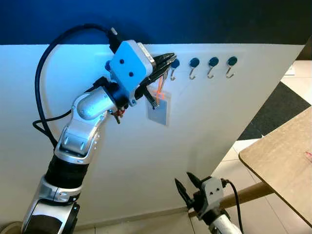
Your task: Hang keys on a hook
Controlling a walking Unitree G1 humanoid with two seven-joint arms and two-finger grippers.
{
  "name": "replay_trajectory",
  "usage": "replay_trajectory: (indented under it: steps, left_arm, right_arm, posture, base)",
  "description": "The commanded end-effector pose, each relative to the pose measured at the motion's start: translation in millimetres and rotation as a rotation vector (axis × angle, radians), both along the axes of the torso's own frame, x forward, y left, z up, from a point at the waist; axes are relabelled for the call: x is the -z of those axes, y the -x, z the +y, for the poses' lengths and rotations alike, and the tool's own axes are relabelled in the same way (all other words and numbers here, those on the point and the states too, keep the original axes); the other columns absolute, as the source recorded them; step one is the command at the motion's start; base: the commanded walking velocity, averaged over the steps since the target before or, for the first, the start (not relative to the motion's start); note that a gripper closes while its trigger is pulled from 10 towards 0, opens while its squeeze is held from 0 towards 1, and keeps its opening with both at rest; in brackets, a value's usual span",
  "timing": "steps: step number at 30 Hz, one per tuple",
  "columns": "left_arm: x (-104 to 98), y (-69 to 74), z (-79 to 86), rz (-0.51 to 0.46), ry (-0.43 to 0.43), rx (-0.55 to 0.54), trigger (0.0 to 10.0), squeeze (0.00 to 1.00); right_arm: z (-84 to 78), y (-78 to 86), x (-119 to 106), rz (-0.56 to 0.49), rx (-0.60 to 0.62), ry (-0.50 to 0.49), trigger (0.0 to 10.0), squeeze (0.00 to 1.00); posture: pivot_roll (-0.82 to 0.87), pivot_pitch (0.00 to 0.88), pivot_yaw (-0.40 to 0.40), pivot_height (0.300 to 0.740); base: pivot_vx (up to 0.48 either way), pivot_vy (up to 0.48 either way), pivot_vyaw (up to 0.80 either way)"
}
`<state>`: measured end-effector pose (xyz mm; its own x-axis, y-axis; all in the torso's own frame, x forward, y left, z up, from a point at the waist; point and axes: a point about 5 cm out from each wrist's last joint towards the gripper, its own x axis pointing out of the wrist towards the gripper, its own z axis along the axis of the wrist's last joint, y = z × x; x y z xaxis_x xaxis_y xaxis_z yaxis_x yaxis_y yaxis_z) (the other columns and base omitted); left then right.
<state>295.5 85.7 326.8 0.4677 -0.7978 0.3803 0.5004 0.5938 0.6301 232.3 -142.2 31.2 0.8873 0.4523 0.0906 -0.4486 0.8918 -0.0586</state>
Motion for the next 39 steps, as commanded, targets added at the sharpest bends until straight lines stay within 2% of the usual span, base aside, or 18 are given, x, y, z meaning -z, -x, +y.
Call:
replay_trajectory:
  steps: [1, 3, 6, 7, 8, 13, 19, 25, 39]
  left_arm:
    - [1.9, -1.8, 5.8, 0.004, -0.019, -0.011, 10.0, 0.00]
    - [1.6, -2.1, 6.7, 0.004, -0.020, -0.012, 10.0, 0.00]
    - [0.0, -3.2, 8.7, -0.003, -0.020, -0.014, 10.0, 0.00]
    - [0.0, -3.2, 8.7, -0.003, -0.020, -0.014, 10.0, 0.00]
    - [-1.9, -2.7, 9.0, -0.009, -0.018, -0.008, 10.0, 0.00]
    - [-3.9, -1.4, 8.6, -0.014, -0.018, 0.001, 10.0, 0.00]
    - [-1.5, 0.3, 10.9, -0.005, -0.057, 0.007, 10.0, 0.00]
    - [8.6, -2.4, 15.0, 0.020, -0.120, -0.015, 10.0, 0.00]
    - [14.3, -2.4, 28.7, 0.043, -0.154, -0.052, 10.0, 0.00]
  right_arm:
    - [1.5, 1.4, -4.7, -0.020, -0.017, -0.010, 10.0, 0.00]
    - [4.4, 1.0, -11.3, -0.050, -0.033, -0.017, 10.0, 0.00]
    - [15.0, -2.3, -38.4, -0.169, -0.083, -0.059, 10.0, 0.00]
    - [15.0, -2.3, -38.4, -0.169, -0.083, -0.059, 10.0, 0.00]
    - [19.6, -2.0, -49.8, -0.205, -0.111, -0.084, 10.0, 0.00]
    - [22.8, -1.2, -53.5, -0.220, -0.137, -0.081, 10.0, 0.00]
    - [34.2, 1.5, -68.2, -0.258, -0.206, -0.095, 10.0, 0.00]
    - [35.1, 3.3, -69.3, -0.242, -0.218, -0.091, 10.0, 0.00]
    - [34.6, 5.7, -74.0, -0.236, -0.226, -0.093, 10.0, 0.00]
  posture:
    - [0.07, 0.068, -0.051, 0.740]
    - [0.07, 0.068, -0.051, 0.740]
    - [0.07, 0.069, -0.049, 0.740]
    - [0.07, 0.069, -0.049, 0.740]
    - [0.07, 0.069, -0.049, 0.740]
    - [0.07, 0.068, -0.050, 0.740]
    - [0.08, 0.069, -0.053, 0.740]
    - [0.08, 0.069, -0.052, 0.740]
    - [0.08, 0.070, -0.057, 0.740]
  base:
    - [0.000, 0.000, 0.00]
    - [0.000, 0.000, 0.00]
    - [0.000, 0.000, 0.00]
    - [0.000, 0.000, 0.00]
    - [0.000, 0.000, 0.00]
    - [0.000, 0.000, 0.00]
    - [0.000, 0.000, 0.00]
    - [0.000, 0.000, 0.00]
    - [0.000, 0.000, 0.00]
